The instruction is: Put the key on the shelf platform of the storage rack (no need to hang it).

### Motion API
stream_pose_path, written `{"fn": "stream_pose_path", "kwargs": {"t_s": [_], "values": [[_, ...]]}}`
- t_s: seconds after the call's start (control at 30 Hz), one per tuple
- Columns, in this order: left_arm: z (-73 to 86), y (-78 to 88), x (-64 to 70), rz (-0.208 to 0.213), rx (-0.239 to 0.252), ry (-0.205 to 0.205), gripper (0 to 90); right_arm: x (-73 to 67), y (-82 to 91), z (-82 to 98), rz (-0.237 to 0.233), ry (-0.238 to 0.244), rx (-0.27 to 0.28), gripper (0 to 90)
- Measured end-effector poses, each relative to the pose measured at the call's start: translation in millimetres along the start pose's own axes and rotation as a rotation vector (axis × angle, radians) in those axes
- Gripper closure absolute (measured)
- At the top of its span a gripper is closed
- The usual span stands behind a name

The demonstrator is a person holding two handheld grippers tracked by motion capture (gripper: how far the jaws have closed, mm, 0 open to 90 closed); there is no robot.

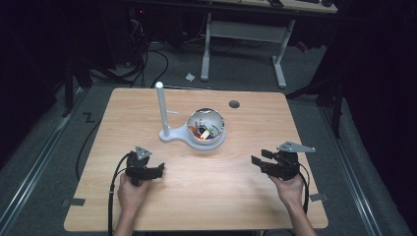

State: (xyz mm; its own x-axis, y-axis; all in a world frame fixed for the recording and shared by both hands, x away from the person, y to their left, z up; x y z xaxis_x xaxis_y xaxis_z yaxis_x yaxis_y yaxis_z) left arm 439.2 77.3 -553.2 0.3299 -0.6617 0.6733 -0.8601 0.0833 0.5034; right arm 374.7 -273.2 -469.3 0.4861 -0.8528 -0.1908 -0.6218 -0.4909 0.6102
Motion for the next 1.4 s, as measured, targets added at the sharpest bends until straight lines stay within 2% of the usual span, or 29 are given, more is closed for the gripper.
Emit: {"fn": "stream_pose_path", "kwargs": {"t_s": [0.37,0.6,0.83,1.33,1.4], "values": [[0.0,0.0,-0.1,0.000,0.000,-0.001,17.5,0.8,-18.1,9.7,-0.010,-0.024,-0.019,44.7],[0.0,0.0,0.0,0.000,0.000,-0.001,17.5,4.1,-26.5,18.4,-0.001,-0.036,-0.039,44.9],[0.0,0.0,-0.1,0.000,0.000,-0.002,17.5,10.3,-32.7,27.6,0.016,-0.063,-0.059,45.1],[0.0,0.0,0.0,0.000,0.000,-0.001,17.5,20.7,-44.8,41.9,0.055,-0.072,-0.077,45.3],[0.0,0.0,0.0,0.000,0.000,-0.001,17.5,22.4,-46.4,44.7,0.062,-0.086,-0.081,45.4]]}}
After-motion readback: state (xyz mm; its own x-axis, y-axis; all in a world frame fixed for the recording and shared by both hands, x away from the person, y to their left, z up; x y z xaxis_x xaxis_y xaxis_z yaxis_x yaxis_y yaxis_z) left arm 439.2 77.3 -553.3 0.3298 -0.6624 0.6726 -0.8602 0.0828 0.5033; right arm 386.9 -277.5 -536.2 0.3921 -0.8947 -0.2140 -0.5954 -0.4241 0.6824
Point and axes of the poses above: each handheld gripper's, and its own axes: y roughly backward along the jaws, z roughly out of its underside, x roughly to its right, the point moved 5 cm from there along -y, roughly forward along the jaws, and after that the axes turned 1 degree about -x, right-handed, at the moved point
